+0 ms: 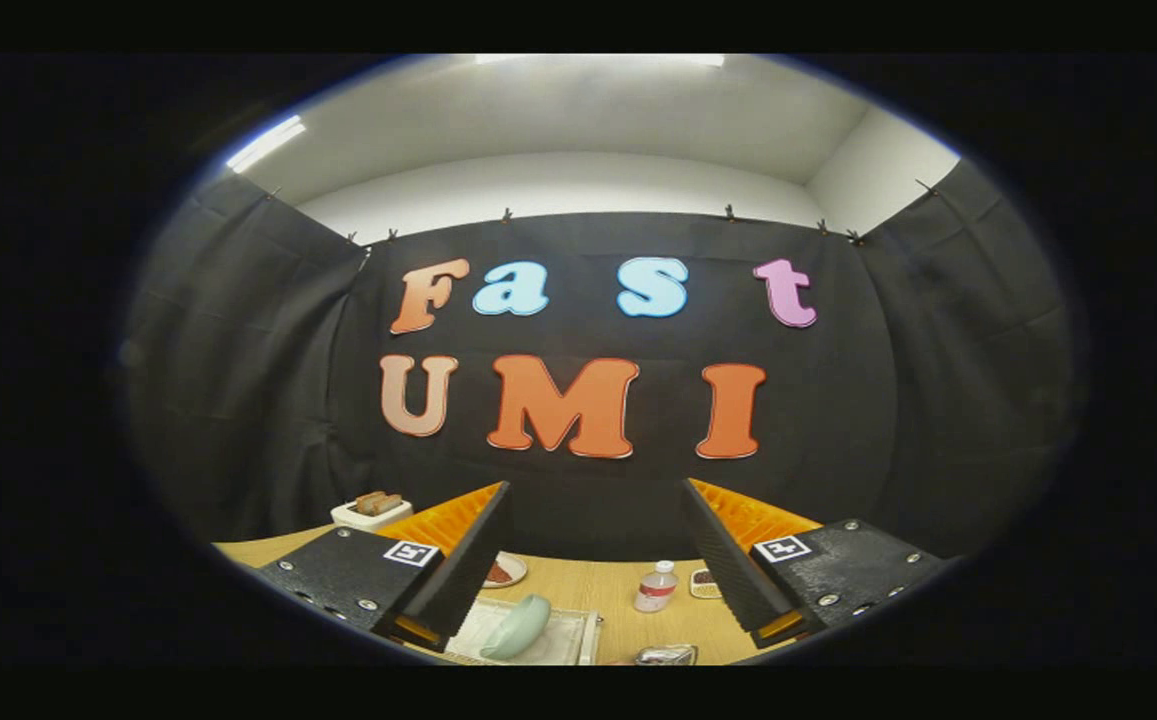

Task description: Take the plate from the dish rack, then take the spoon from the basket and place it into the plate.

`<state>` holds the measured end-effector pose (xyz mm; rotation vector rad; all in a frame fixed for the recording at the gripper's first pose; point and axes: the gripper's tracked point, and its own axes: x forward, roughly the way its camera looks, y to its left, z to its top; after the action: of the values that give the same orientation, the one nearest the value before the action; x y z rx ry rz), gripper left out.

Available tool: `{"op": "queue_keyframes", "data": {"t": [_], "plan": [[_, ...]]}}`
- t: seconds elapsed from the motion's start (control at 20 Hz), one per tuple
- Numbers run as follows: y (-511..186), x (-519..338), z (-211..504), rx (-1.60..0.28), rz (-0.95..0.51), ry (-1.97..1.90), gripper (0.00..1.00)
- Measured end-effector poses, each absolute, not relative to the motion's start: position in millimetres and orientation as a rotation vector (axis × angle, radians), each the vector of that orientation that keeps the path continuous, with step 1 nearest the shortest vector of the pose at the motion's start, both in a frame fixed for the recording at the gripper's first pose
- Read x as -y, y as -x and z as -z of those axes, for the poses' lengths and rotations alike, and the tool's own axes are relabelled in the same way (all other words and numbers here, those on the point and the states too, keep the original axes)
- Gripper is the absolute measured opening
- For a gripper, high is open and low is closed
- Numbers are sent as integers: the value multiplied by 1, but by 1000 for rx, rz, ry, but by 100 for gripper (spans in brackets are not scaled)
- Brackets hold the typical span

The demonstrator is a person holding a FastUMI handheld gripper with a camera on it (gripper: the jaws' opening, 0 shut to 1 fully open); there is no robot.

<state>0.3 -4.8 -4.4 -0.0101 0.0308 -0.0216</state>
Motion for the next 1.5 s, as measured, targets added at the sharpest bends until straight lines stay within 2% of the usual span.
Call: {"op": "queue_keyframes", "data": {"t": [0.2,0.5,0.8,0.9,0.95,1.15,1.5], "plan": [[-4,-8,23,-83,-9,21,99],[-18,-33,88,-318,-79,4,99],[-15,-62,197,-813,-166,-87,97],[-11,-67,220,-933,-180,-119,95],[-13,-69,230,-978,-181,-129,90],[-20,-73,261,-1119,-188,-132,83],[-19,-77,302,-1297,-154,-136,78]]}}
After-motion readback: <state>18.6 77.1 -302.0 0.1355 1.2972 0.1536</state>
